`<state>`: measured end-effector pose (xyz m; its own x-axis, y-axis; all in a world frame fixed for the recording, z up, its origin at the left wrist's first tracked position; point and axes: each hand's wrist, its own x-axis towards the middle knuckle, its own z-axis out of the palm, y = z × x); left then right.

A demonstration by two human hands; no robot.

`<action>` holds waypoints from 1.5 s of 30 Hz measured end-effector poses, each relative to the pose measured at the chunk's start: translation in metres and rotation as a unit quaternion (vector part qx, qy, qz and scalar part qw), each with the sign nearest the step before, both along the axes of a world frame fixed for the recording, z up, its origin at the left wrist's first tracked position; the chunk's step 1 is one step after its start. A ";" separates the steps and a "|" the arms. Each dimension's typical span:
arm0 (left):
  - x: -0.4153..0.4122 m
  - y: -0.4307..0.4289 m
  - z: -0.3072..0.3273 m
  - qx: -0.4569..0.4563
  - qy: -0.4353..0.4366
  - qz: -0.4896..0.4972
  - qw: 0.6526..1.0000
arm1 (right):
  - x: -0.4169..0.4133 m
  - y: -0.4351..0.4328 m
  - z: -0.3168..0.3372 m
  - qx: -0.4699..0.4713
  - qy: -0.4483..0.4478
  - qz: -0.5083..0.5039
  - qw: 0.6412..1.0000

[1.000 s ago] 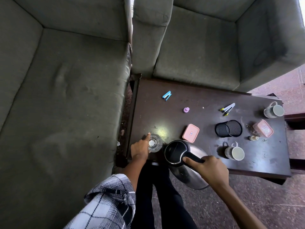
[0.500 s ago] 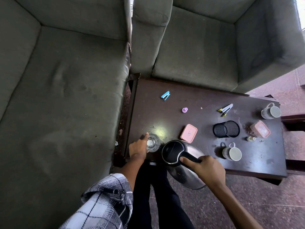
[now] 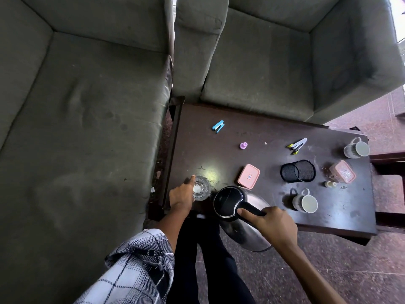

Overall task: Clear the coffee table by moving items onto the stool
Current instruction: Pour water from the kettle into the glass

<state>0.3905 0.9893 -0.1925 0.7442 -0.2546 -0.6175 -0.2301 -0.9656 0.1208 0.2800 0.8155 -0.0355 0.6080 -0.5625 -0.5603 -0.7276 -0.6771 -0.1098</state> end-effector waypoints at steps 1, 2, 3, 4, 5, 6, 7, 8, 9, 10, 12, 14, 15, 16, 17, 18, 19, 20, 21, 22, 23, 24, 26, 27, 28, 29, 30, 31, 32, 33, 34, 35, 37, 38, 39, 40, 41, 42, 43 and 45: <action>0.000 0.000 0.000 -0.001 -0.001 0.001 1.000 | 0.000 0.000 0.000 0.001 0.000 0.000 1.000; 0.000 0.000 0.000 -0.002 -0.001 0.002 1.000 | 0.000 0.000 0.000 0.002 -0.001 -0.001 1.000; -0.001 0.000 0.000 -0.003 -0.001 0.002 1.000 | 0.000 0.000 0.001 0.002 -0.001 -0.002 1.000; -0.001 0.000 0.000 -0.004 -0.001 0.003 1.000 | 0.000 0.000 0.001 0.002 -0.001 -0.004 1.000; -0.001 0.000 0.000 -0.004 -0.001 0.004 1.000 | 0.000 0.000 0.001 0.002 0.000 -0.004 1.000; -0.001 0.000 0.000 -0.004 0.001 0.005 1.000 | 0.000 0.001 0.001 0.003 0.000 -0.005 1.000; -0.001 0.000 -0.001 -0.004 0.002 0.007 1.000 | 0.001 0.001 0.002 0.005 0.000 -0.007 1.000; -0.001 0.000 -0.001 -0.004 0.005 0.009 1.000 | 0.001 0.001 0.002 0.007 -0.002 -0.010 1.000; 0.000 0.000 -0.001 -0.004 0.007 0.010 1.000 | 0.001 0.001 0.002 0.009 -0.004 -0.013 1.000; 0.000 0.000 -0.001 -0.004 0.008 0.011 1.000 | 0.001 0.002 0.002 0.010 -0.005 -0.013 1.000; -0.001 0.000 -0.001 -0.004 0.008 0.010 1.000 | 0.001 0.002 0.002 0.011 -0.005 -0.012 1.000; -0.001 0.000 -0.001 -0.003 0.006 0.007 1.000 | 0.002 0.003 0.003 0.012 -0.004 -0.013 1.000; -0.001 0.000 -0.001 -0.003 0.005 0.007 1.000 | 0.002 0.002 0.003 0.012 -0.004 -0.014 1.000; -0.001 -0.001 -0.001 -0.003 0.006 0.007 1.000 | 0.002 0.002 0.004 0.012 -0.003 -0.014 1.000; -0.001 -0.001 -0.001 -0.003 0.006 0.007 1.000 | 0.003 0.002 0.004 0.011 -0.004 -0.014 1.000; -0.001 0.000 -0.001 -0.004 0.007 0.008 1.000 | 0.003 0.002 0.004 0.011 -0.004 -0.012 1.000; -0.001 0.000 -0.001 -0.005 0.007 0.008 1.000 | 0.003 0.002 0.005 0.011 -0.005 -0.011 1.000; -0.001 0.000 -0.001 -0.005 0.007 0.008 1.000 | 0.003 0.002 0.005 0.011 -0.005 -0.011 1.000; -0.001 0.000 -0.001 -0.005 0.007 0.008 1.000 | 0.003 0.003 0.005 0.010 -0.005 -0.012 1.000; -0.001 0.000 -0.001 -0.005 0.007 0.007 1.000 | 0.003 0.003 0.005 0.008 -0.005 -0.013 1.000; -0.001 0.000 -0.001 -0.004 0.007 0.006 1.000 | 0.003 0.003 0.005 0.007 -0.004 -0.013 1.000; -0.001 0.000 0.000 -0.003 0.006 0.005 1.000 | 0.003 0.002 0.005 0.007 -0.003 -0.013 1.000; -0.001 0.000 0.000 -0.001 0.005 0.005 1.000 | 0.003 0.002 0.004 0.007 -0.002 -0.013 1.000; -0.001 0.000 -0.001 -0.001 0.005 0.006 1.000 | 0.003 0.002 0.004 0.008 -0.003 -0.014 1.000; -0.001 0.000 0.000 -0.001 0.005 0.006 1.000 | 0.003 0.002 0.004 0.008 -0.003 -0.015 1.000; -0.001 0.000 0.000 0.000 0.005 0.005 1.000 | 0.003 0.002 0.004 0.007 -0.003 -0.015 1.000; -0.001 0.000 0.000 0.000 0.005 0.005 1.000 | 0.003 0.002 0.004 0.007 -0.003 -0.015 1.000; -0.001 0.000 -0.001 0.000 0.005 0.004 1.000 | 0.003 0.002 0.004 0.007 -0.002 -0.015 1.000; -0.001 0.000 -0.001 0.000 0.004 0.004 1.000 | 0.003 0.002 0.003 0.007 -0.002 -0.015 1.000; -0.001 0.000 -0.001 0.000 0.003 0.003 1.000 | 0.003 0.002 0.003 0.008 -0.001 -0.015 1.000; -0.001 0.000 -0.001 0.001 0.003 0.002 1.000 | 0.003 0.002 0.003 0.009 0.000 -0.014 1.000; -0.001 0.000 -0.001 0.001 0.004 0.002 1.000 | 0.003 0.002 0.003 0.008 0.000 -0.014 1.000; -0.001 0.000 -0.001 0.000 0.005 0.005 1.000 | 0.003 0.001 0.003 0.007 0.000 -0.014 1.000; -0.001 -0.001 -0.001 0.000 0.005 0.007 1.000 | 0.003 0.001 0.003 0.007 -0.001 -0.015 1.000; -0.001 -0.001 0.000 -0.001 0.005 0.009 1.000 | 0.003 0.001 0.003 0.007 -0.001 -0.015 1.000; -0.001 -0.001 0.000 -0.001 0.005 0.009 1.000 | 0.003 0.001 0.003 0.008 -0.002 -0.015 1.000; -0.001 -0.001 0.000 -0.001 0.005 0.008 1.000 | 0.003 0.001 0.003 0.007 -0.002 -0.015 1.000; -0.001 -0.001 0.000 -0.001 0.006 0.008 1.000 | 0.003 0.001 0.003 0.007 -0.003 -0.014 1.000; -0.001 -0.001 0.000 -0.001 0.006 0.007 1.000 | 0.003 0.001 0.003 0.006 -0.004 -0.015 1.000; -0.001 0.000 0.000 -0.002 0.006 0.007 1.000 | 0.003 0.001 0.003 0.005 -0.006 -0.015 1.000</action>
<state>0.3897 0.9889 -0.1929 0.7403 -0.2458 -0.6257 -0.2142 -0.9685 0.1269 0.2828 0.8160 -0.0324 0.5974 -0.5755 -0.5585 -0.7467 -0.6531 -0.1256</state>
